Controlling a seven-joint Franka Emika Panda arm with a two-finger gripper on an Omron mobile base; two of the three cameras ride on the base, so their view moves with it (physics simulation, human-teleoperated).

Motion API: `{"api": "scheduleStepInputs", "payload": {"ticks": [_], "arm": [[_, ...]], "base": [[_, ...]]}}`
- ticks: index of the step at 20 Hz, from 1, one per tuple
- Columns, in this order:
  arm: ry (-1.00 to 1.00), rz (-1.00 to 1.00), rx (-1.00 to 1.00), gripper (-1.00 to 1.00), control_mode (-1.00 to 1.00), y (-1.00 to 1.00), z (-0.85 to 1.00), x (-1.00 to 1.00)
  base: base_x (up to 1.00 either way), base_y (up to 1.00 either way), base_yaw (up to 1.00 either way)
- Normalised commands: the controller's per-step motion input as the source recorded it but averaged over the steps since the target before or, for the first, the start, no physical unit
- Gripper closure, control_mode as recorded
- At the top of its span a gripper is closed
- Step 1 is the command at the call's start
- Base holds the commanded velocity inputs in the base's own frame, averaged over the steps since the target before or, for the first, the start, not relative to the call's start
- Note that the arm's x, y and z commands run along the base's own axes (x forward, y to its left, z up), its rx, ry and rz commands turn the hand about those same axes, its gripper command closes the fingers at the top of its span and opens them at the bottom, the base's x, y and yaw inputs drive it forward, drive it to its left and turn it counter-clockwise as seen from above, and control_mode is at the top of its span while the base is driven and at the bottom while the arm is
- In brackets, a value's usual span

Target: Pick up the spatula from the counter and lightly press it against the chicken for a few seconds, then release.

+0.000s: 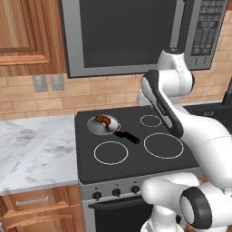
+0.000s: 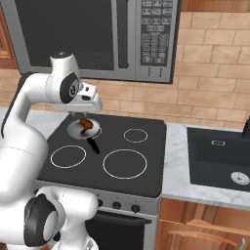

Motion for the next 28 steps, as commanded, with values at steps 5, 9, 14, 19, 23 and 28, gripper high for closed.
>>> {"api": "scheduleStepInputs", "payload": {"ticks": [5, 9, 14, 19, 23, 28], "arm": [[0.0, 0.0, 0.0, -1.0, -1.0, 0.0, 0.0, -0.01], [0.0, 0.0, 0.0, -1.0, -1.0, 0.0, 0.0, 0.0], [0.0, 0.0, 0.0, -1.0, -1.0, 0.0, 0.0, -0.13], [-0.04, -0.02, 0.0, -1.0, -1.0, 0.0, 0.02, -0.43], [-0.06, -0.02, 0.04, -1.0, -1.0, -0.05, 0.07, -0.58], [-0.09, -0.02, 0.07, -1.0, -1.0, -0.11, 0.13, -0.67]], "base": [[0.0, 0.0, 0.0], [0.0, 0.0, 0.0], [0.0, 0.0, 0.0], [0.0, 0.0, 0.0], [0.0, 0.0, 0.0], [0.0, 0.0, 0.0]]}}
